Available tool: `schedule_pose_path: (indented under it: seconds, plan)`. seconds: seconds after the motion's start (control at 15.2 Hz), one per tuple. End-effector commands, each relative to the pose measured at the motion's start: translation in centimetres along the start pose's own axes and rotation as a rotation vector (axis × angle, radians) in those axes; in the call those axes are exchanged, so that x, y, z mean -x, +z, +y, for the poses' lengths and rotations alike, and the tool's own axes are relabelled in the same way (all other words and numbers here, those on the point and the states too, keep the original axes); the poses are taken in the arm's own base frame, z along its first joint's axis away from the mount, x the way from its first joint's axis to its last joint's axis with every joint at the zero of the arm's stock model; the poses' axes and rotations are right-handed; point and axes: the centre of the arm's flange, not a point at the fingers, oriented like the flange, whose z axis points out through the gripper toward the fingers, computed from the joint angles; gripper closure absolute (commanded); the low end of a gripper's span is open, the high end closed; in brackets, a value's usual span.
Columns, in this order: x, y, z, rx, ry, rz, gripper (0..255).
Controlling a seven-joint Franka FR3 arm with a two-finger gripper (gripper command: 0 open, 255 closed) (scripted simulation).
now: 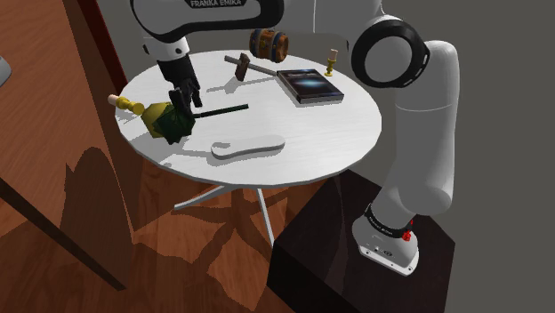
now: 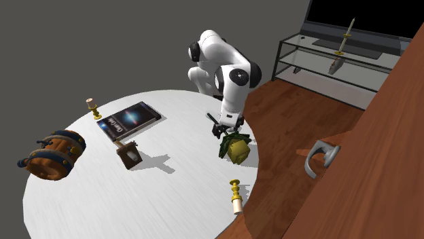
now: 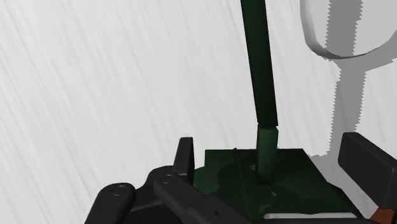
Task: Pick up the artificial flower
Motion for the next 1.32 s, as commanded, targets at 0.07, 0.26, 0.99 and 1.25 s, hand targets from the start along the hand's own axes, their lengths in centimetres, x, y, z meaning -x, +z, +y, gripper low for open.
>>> schedule_pose_path:
  seconds: [0.07,0.26,0.99,1.25]
  plan:
    - [-0.1,0.6,0.0,0.000,0.000,0.000,0]
    - [-0.1,0.6,0.0,0.000,0.000,0.000,255]
    - [0.3,-1.5,-0.1,0.000,0.000,0.000,255]
    - [0.7,-3.5,-0.1,0.000,0.000,0.000,255]
